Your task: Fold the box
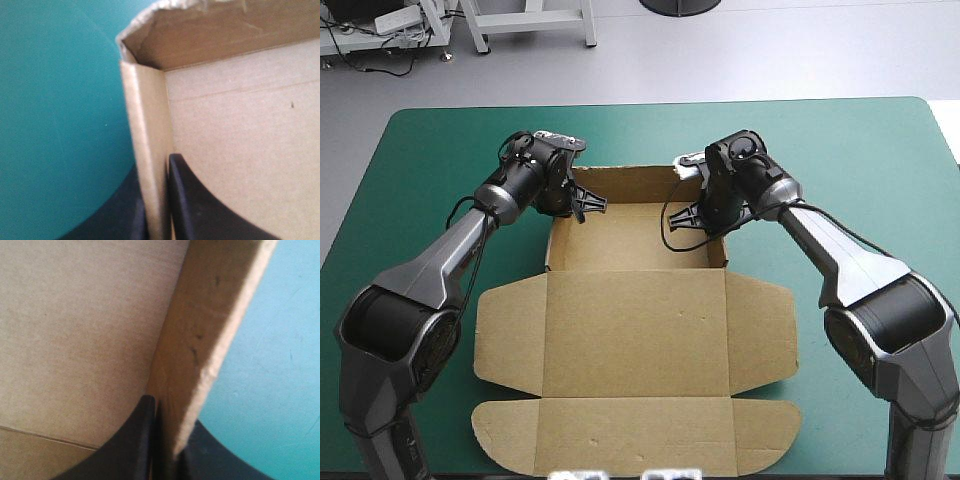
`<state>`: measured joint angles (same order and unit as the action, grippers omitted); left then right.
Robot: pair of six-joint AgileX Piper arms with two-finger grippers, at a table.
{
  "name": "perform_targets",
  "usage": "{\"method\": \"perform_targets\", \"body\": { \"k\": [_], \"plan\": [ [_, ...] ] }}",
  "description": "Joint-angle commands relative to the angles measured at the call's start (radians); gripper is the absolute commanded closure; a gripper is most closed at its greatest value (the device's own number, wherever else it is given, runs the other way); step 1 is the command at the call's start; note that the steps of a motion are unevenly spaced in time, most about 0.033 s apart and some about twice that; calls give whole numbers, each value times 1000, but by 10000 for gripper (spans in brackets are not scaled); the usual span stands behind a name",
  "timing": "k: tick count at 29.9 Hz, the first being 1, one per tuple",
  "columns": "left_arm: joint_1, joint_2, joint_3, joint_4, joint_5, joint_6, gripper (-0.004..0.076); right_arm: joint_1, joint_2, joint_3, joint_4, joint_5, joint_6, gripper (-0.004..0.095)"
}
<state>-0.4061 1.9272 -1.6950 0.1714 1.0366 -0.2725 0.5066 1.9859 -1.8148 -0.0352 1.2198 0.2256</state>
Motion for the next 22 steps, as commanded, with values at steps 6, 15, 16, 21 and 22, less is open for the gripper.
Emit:
{"method": "perform_targets", "body": {
  "k": [6,15,16,21,22],
  "plan": [
    [-18,-39,-17,-90,32,57,380,5,-46,-34,13,-18,-30,481],
    [-18,-68,-17,-106,22,58,232,5,-46,-74,4,21,-30,304],
    [-18,-68,-17,-104,22,58,232,5,-46,-74,3,23,-30,304],
    [-18,-77,-17,-97,29,74,232,5,-48,-74,-28,23,-43,305],
    [-18,-87,-17,-97,24,95,232,5,-52,-74,-43,23,-48,305]
  ]
}}
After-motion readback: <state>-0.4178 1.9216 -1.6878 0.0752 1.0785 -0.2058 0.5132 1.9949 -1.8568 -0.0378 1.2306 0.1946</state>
